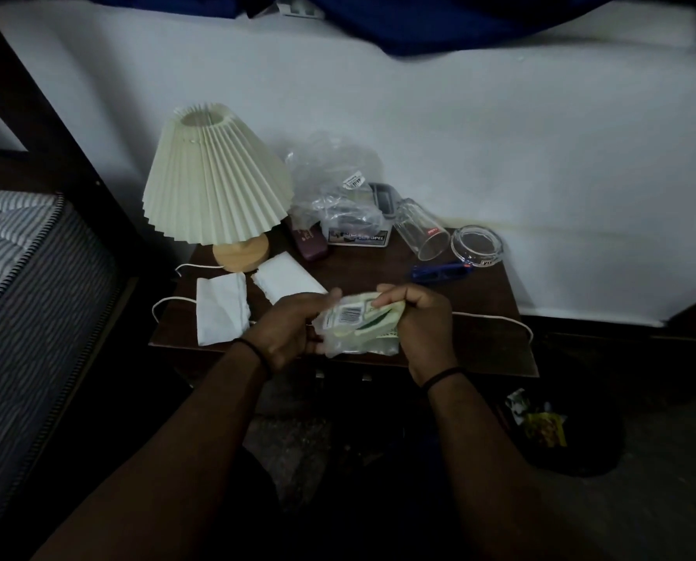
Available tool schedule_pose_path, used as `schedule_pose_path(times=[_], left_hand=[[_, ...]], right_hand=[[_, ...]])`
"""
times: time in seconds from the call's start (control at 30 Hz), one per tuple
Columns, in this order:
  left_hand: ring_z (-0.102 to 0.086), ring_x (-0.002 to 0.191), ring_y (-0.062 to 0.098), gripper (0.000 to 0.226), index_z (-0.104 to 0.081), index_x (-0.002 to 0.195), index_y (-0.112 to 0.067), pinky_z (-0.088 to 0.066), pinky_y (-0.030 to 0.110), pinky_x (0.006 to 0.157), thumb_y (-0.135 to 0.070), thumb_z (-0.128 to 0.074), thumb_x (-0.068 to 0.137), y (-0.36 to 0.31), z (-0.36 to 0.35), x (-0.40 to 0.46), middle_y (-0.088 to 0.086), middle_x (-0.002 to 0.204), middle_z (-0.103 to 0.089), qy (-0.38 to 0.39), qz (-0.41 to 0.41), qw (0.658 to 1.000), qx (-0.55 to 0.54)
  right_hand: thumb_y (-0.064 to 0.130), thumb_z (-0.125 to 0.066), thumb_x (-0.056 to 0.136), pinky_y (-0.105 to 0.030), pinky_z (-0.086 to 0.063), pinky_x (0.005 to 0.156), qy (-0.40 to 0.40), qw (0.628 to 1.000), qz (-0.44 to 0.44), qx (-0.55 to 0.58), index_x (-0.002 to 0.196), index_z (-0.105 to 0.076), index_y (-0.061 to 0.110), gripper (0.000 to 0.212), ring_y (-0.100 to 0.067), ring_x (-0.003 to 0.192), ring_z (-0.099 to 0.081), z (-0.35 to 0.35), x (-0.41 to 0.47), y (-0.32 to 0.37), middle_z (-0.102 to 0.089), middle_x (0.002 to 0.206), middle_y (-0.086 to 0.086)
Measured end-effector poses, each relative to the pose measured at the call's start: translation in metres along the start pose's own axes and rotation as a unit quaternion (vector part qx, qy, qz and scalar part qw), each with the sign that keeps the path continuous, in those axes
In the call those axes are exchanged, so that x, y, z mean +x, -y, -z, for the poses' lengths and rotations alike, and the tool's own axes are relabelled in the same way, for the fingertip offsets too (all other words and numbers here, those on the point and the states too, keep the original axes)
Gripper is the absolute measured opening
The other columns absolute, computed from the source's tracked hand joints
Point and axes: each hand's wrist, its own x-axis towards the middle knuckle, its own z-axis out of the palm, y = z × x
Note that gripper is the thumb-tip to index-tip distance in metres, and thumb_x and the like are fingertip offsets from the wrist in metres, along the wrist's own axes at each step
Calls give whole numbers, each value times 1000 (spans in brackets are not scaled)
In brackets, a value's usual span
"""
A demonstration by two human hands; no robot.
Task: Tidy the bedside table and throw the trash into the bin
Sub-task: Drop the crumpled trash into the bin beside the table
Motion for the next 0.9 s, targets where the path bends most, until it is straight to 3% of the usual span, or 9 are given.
schedule_pose_path(times=[0.1,0.2,0.27,0.37,0.53,0.63,0.73,0.8,0.9], left_hand=[[-67,63,19,9,-65,83,-7,-51,25,50,-9,-73,82,5,-2,0,10,79,-72,-27,-31,998,45],[-63,58,21,11,-61,81,-7,-50,24,45,-4,-71,83,5,3,5,14,78,-68,-101,-80,989,69],[-62,63,25,9,-61,84,-6,-50,24,45,-4,-70,84,5,2,6,18,82,-67,-114,-112,984,75],[-66,73,25,9,-64,81,-8,-52,25,52,-10,-68,89,7,2,10,14,83,-69,-128,-137,978,96],[-66,78,27,30,-71,83,-5,-56,46,73,-32,-61,94,11,-1,15,14,85,-74,-174,-130,958,190],[-66,75,23,30,-68,80,-9,-55,38,69,-36,-63,93,10,-10,11,10,81,-72,-163,-125,966,154],[-70,70,20,18,-63,87,-10,-56,31,57,-16,-78,80,10,-14,4,9,81,-73,-95,-108,986,88],[-70,70,17,26,-62,91,-8,-55,29,57,-6,-81,73,11,-11,4,8,82,-72,-109,-126,977,132],[-66,74,23,21,-63,83,-12,-56,35,64,-2,-79,74,13,-9,-1,12,82,-70,-153,-142,969,132]], right_hand=[[-12,-47,80,-34,-55,78,30,996,-64,53,82,-75,9,35,-21,86,-69,-2,1,7,-74,95,-13],[18,-55,92,-41,-52,87,51,976,-162,138,112,-66,21,23,-22,98,-67,2,6,6,-70,111,-8],[27,-66,88,-40,-57,81,59,977,-179,99,121,-59,18,35,-23,98,-69,4,7,0,-69,111,-7],[6,-70,84,-30,-59,67,82,986,-147,-6,110,-66,1,27,-26,83,-72,0,2,-3,-73,96,-13],[7,-73,81,-34,-59,61,50,991,-99,-75,82,-70,13,7,-21,72,-72,0,3,-6,-75,85,-10],[7,-72,81,-24,-45,40,17,993,-73,-90,76,-64,7,9,-18,54,-62,-2,3,-9,-72,81,-16],[18,-72,75,-33,-53,51,-2,992,-25,-127,78,-64,19,8,-22,65,-68,-3,2,-12,-72,81,-7],[11,-69,74,-34,-55,60,15,993,-23,-117,80,-64,25,16,-21,75,-70,0,1,-11,-73,87,-1],[-17,-54,78,-21,-46,42,58,995,-51,-56,88,-61,17,36,-5,56,-64,3,-6,0,-67,89,-7]])
